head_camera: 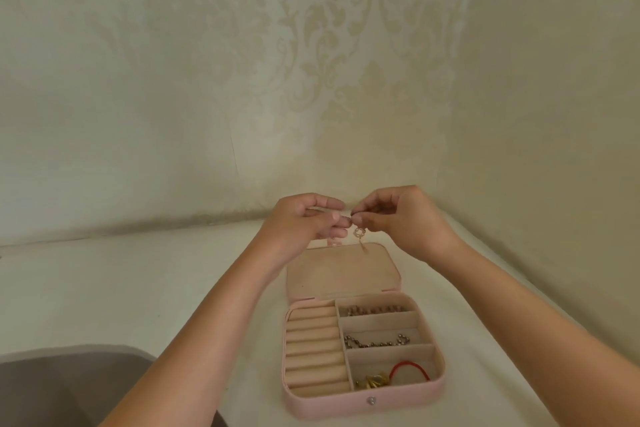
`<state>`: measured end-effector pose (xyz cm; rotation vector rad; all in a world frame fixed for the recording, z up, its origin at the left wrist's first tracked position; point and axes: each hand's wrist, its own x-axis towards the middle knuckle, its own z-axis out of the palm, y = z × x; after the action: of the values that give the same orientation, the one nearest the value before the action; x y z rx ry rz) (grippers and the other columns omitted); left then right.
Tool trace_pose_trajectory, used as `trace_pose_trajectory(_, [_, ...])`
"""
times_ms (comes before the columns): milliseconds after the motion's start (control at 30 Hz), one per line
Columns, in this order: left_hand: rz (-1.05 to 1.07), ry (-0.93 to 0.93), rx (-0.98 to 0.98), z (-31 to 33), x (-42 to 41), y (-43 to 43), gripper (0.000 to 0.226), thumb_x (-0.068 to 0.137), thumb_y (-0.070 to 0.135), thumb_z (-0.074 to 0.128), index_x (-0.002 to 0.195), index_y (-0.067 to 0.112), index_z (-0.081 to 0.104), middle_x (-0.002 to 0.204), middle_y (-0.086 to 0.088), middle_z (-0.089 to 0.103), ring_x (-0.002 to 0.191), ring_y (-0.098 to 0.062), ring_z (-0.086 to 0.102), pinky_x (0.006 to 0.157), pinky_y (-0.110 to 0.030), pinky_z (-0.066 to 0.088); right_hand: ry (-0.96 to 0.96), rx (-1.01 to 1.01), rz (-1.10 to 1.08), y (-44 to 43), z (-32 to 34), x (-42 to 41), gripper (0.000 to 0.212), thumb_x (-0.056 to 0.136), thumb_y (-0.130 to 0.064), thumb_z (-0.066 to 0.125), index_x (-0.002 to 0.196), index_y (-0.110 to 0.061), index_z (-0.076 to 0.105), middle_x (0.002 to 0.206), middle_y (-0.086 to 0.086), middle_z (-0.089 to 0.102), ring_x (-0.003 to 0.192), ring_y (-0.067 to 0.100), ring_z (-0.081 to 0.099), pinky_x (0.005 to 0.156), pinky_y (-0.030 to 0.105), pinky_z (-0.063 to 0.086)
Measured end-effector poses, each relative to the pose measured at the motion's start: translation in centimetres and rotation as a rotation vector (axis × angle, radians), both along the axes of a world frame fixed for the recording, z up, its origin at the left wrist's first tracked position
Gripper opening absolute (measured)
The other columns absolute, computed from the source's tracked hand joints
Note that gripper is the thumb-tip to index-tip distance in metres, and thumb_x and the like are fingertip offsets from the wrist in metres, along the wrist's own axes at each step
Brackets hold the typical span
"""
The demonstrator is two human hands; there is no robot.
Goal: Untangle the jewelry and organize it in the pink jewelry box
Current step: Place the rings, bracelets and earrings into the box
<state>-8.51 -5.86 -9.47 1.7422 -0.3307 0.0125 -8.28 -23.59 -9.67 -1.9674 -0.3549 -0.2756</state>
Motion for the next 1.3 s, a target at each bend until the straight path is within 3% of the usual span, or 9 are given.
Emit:
trace_pose_trajectory(133, [0.281,-0.089,0.292,-2.9,3.0,1.8,0.016,0.090,0.012,0.060,0.101,0.016,0.071,0.103,0.004,0.069,0.089,-0.003,0.060,0.076,-0.011,0.041,0.105,0.029,-0.026,0.7,-0.5,2.7,0.003,0.081,-0.007,0.071,0.080,-0.010,0.070,0.076,0.008,0.069,0.070,0.013,0.059,0.076,0.031,0.051])
trace_pose_trajectory(300, [0.426,-0.033,0.477,-7.2,3.9,2.9,0.025,0.093,0.015,0.051,0.113,0.015,0.066,0.122,0.001,0.063,0.111,-0.012,0.055,0.089,-0.015,0.033,0.206,-0.152,-0.101,0.9,-2.0,5.3,0.010,0.079,-0.007,0.070,0.073,-0.015,0.068,0.073,0.001,0.065,0.066,0.010,0.055,0.072,0.028,0.047])
trace_pose_trajectory(500, [0.449,-0.046,0.447,-8.5,3.6,2.3,0.028,0.096,0.012,0.044,0.115,0.015,0.064,0.123,0.003,0.062,0.115,-0.013,0.053,0.088,-0.015,0.032,0.217,-0.388,-0.058,2.5,-3.8,6.5,0.009,0.077,-0.010,0.070,0.071,-0.017,0.069,0.069,-0.009,0.063,0.067,0.006,0.058,0.061,0.018,0.045])
trace_pose_trajectory(700, [0.447,-0.052,0.384,-9.2,1.9,2.4,0.035,0.099,0.013,0.038,0.130,0.016,0.053,0.134,0.003,0.054,0.123,-0.012,0.047,0.096,-0.016,0.030,0.121,-0.436,-0.028,3.6,-4.2,6.9,0.002,0.075,-0.005,0.070,0.074,-0.007,0.068,0.068,-0.014,0.061,0.068,0.004,0.057,0.063,0.020,0.045])
trace_pose_trajectory(833, [0.437,-0.081,0.392,-9.5,1.3,2.4,0.036,0.100,0.016,0.036,0.133,0.017,0.050,0.135,0.003,0.053,0.124,-0.013,0.046,0.104,-0.022,0.032,0.037,-0.444,0.041,3.6,-4.3,6.3,0.014,0.075,-0.001,0.067,0.067,-0.012,0.063,0.064,-0.015,0.062,0.058,-0.007,0.056,0.057,0.010,0.040])
trace_pose_trajectory(967, [0.442,-0.092,0.367,-9.5,1.1,2.4,0.035,0.100,0.015,0.037,0.131,0.015,0.052,0.133,0.002,0.054,0.123,-0.013,0.047,0.103,-0.022,0.032,-0.120,-0.656,0.076,4.0,-4.0,6.2,0.015,0.075,-0.002,0.061,0.066,-0.014,0.060,0.079,-0.002,0.071,0.075,0.011,0.063,0.068,0.024,0.049])
trace_pose_trajectory(1067, [0.435,-0.075,0.339,-9.3,0.9,2.4,0.035,0.100,0.019,0.037,0.132,0.015,0.051,0.133,0.002,0.054,0.122,-0.012,0.047,0.102,-0.022,0.033,-0.181,-0.760,0.080,4.3,-3.8,6.0,0.014,0.076,-0.003,0.058,0.068,-0.014,0.059,0.082,0.002,0.072,0.076,0.015,0.063,0.067,0.028,0.049])
trace_pose_trajectory(1200, [0.458,-0.078,0.203,-8.6,0.6,2.3,0.034,0.098,0.032,0.044,0.127,0.016,0.052,0.121,0.006,0.058,0.112,-0.011,0.053,0.094,-0.026,0.041,-0.282,-0.614,0.002,4.1,-2.0,5.1,0.008,0.075,-0.002,0.062,0.071,-0.008,0.065,0.076,0.001,0.070,0.072,0.015,0.062,0.067,0.026,0.049])
trace_pose_trajectory(1300, [0.472,-0.123,0.037,-7.9,0.2,2.3,0.021,0.095,0.030,0.051,0.088,0.012,0.060,0.079,0.015,0.057,0.076,-0.005,0.052,0.068,-0.020,0.040,-0.276,-0.434,-0.046,3.7,0.2,3.4,0.010,0.075,-0.002,0.068,0.072,-0.011,0.069,0.071,-0.005,0.069,0.069,0.007,0.063,0.067,0.018,0.050])
